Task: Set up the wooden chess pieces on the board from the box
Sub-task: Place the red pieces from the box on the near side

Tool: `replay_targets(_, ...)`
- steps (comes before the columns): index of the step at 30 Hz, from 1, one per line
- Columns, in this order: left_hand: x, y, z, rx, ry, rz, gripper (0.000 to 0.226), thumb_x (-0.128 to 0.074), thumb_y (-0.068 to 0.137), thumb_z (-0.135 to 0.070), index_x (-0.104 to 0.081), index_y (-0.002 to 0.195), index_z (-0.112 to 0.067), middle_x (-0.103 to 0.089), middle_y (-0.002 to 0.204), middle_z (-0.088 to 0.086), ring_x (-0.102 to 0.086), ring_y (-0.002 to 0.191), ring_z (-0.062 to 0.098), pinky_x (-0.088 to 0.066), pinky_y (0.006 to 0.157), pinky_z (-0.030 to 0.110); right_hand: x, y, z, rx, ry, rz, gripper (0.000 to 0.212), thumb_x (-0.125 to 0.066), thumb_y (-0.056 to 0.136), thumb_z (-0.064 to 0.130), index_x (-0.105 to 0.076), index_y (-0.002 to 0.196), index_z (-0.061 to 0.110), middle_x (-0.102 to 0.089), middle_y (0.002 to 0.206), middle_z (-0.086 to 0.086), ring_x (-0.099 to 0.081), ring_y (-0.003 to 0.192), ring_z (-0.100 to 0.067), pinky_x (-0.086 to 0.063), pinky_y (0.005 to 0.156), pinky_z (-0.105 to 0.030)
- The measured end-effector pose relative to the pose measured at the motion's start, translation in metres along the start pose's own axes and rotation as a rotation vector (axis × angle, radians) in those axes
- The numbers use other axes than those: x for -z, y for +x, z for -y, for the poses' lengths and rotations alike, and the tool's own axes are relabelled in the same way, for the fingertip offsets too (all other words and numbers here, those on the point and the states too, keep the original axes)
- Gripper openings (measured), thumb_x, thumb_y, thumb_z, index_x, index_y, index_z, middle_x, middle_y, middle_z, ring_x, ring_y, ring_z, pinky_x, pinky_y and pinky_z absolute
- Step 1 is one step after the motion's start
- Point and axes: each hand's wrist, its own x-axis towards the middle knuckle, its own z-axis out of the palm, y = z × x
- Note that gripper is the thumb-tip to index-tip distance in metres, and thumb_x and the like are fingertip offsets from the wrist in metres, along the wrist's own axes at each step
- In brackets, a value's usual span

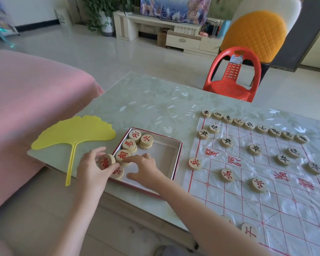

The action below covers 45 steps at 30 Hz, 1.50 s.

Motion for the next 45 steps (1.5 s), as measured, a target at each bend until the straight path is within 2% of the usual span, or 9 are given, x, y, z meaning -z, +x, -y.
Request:
replay_targets(6, 0.006, -0.001, 0.010, 0.038, 0.019, 0.011, 0.044, -0.083, 0.063, -0.014, -0.065, 0.104, -0.015, -0.062, 0.107, 0.007, -0.060, 0.098, 0.021, -0.043, 0.082, 0.028, -0.025, 0.021, 0.017, 0.139, -0.306, 0.034, 0.054, -0.052, 0.083, 0.005, -0.046, 0.133, 0.022, -0.042, 0.130, -0.008, -0.030, 0.117, -0.031, -0.023, 0.096, -0.036)
replay_targets(11, 0.007, -0.007, 0.010, 0.054, 0.028, 0.052, 0.042, -0.082, 0.065, -0.014, -0.066, 0.103, -0.020, -0.062, 0.106, 0.005, -0.061, 0.093, 0.017, -0.039, 0.077, 0.024, -0.029, 0.028, 0.015, 0.224, -0.549, -0.030, 0.042, -0.048, 0.087, 0.010, -0.048, 0.129, 0.018, -0.036, 0.132, -0.012, -0.030, 0.120, -0.031, -0.022, 0.099, -0.035)
replay_targets(17, 0.007, -0.011, 0.001, 0.048, 0.031, 0.095, 0.044, -0.082, 0.064, -0.017, -0.066, 0.105, -0.023, -0.063, 0.104, 0.002, -0.060, 0.090, 0.014, -0.039, 0.074, 0.025, -0.021, 0.021, 0.002, 0.211, -0.380, -0.140, 0.045, -0.063, 0.083, 0.033, -0.053, 0.121, 0.010, -0.044, 0.124, -0.012, -0.034, 0.116, -0.031, -0.026, 0.096, -0.037)
replay_targets(21, 0.003, -0.019, -0.021, 0.013, 0.004, 0.126, 0.047, -0.082, 0.065, -0.014, -0.064, 0.107, -0.019, -0.062, 0.102, -0.002, -0.057, 0.090, 0.012, -0.039, 0.076, 0.024, 0.009, -0.015, -0.011, 0.096, -0.090, -0.272, 0.054, -0.070, 0.075, 0.037, -0.053, 0.120, 0.013, -0.053, 0.119, -0.004, -0.037, 0.111, -0.024, -0.030, 0.095, -0.035)
replay_targets(26, -0.027, -0.043, -0.059, -0.032, -0.091, 0.213, 0.043, -0.083, 0.063, -0.013, -0.063, 0.100, -0.019, -0.066, 0.099, -0.002, -0.061, 0.091, 0.014, -0.041, 0.080, 0.024, 0.057, -0.089, -0.061, -0.113, 0.035, -0.388, 0.051, -0.071, 0.074, 0.038, -0.054, 0.118, 0.016, -0.057, 0.111, 0.002, -0.039, 0.104, -0.017, -0.034, 0.095, -0.029)
replay_targets(30, -0.067, -0.074, -0.091, -0.107, -0.089, 0.344, 0.044, -0.084, 0.061, -0.017, -0.062, 0.099, -0.024, -0.064, 0.098, -0.002, -0.060, 0.093, 0.015, -0.043, 0.080, 0.025, 0.093, -0.161, -0.119, -0.303, 0.064, -0.515, 0.046, -0.075, 0.072, 0.035, -0.057, 0.112, 0.021, -0.055, 0.102, 0.011, -0.040, 0.101, -0.013, -0.036, 0.090, -0.027)
replay_targets(35, -0.122, -0.121, -0.131, -0.193, -0.099, 0.499, 0.044, -0.084, 0.061, -0.020, -0.062, 0.098, -0.024, -0.062, 0.100, -0.005, -0.060, 0.093, 0.013, -0.050, 0.083, 0.031, 0.126, -0.240, -0.187, -0.526, 0.080, -0.671, 0.046, -0.077, 0.071, 0.028, -0.056, 0.111, 0.018, -0.055, 0.097, 0.009, -0.041, 0.099, -0.015, -0.032, 0.079, -0.024)
replay_targets(41, -0.171, -0.174, -0.162, -0.278, -0.075, 0.643, 0.047, -0.081, 0.065, -0.030, -0.060, 0.107, -0.027, -0.057, 0.107, -0.010, -0.057, 0.101, 0.011, -0.051, 0.088, 0.031, 0.153, -0.282, -0.243, -0.697, 0.071, -0.762, 0.045, -0.077, 0.072, 0.030, -0.057, 0.111, 0.017, -0.057, 0.097, 0.008, -0.041, 0.102, -0.016, -0.035, 0.081, -0.028)
replay_targets(45, -0.194, -0.195, -0.171, -0.299, -0.086, 0.683, 0.051, -0.081, 0.065, -0.033, -0.057, 0.110, -0.029, -0.055, 0.108, -0.013, -0.056, 0.102, 0.009, -0.052, 0.086, 0.028, 0.165, -0.290, -0.265, -0.736, 0.034, -0.814, 0.041, -0.073, 0.075, 0.037, -0.058, 0.109, 0.020, -0.059, 0.096, 0.010, -0.034, 0.099, -0.011, -0.021, 0.072, -0.024)
